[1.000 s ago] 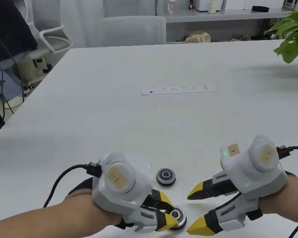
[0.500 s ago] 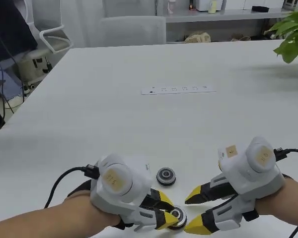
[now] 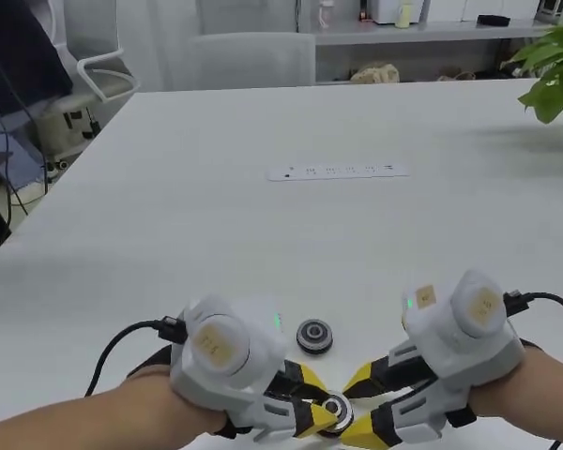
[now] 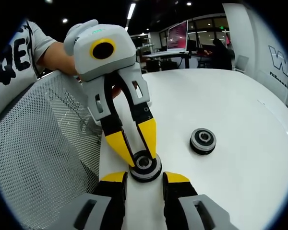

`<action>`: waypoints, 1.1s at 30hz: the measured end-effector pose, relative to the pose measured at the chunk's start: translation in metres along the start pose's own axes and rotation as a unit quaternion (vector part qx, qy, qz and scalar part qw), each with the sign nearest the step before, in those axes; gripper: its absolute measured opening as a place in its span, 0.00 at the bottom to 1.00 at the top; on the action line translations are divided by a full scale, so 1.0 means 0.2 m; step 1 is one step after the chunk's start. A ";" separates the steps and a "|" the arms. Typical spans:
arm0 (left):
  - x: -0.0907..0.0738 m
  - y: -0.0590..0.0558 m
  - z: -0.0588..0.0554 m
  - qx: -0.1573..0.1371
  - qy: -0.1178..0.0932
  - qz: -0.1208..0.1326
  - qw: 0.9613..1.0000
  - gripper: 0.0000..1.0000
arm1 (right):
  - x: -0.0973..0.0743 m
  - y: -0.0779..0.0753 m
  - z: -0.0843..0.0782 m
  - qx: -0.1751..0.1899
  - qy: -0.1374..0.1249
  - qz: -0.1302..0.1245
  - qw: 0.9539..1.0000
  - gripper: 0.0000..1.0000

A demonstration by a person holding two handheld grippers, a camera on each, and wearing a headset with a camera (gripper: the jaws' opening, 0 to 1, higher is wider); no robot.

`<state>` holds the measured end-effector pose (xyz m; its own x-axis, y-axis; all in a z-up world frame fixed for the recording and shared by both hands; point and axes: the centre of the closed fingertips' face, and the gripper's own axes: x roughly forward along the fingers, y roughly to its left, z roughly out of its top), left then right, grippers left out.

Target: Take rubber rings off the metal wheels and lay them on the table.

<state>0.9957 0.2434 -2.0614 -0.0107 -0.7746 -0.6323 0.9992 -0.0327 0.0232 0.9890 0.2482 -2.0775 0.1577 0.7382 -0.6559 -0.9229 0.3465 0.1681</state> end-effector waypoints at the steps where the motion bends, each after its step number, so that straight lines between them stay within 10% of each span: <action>1: 0.00 0.00 0.00 0.000 0.000 0.000 1.000 0.08 | 0.00 0.00 0.00 0.001 -0.001 0.000 1.000 0.27; 33: -0.01 -0.01 0.00 -0.003 -0.024 -0.005 1.000 0.08 | -0.02 0.00 -0.03 -0.007 0.012 0.000 1.000 0.11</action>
<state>0.9946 0.2449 -2.0613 -0.0221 -0.8042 -0.5940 0.9992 -0.0372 0.0131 0.9860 0.2410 -2.0794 0.1498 0.7238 -0.6736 -0.9277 0.3386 0.1575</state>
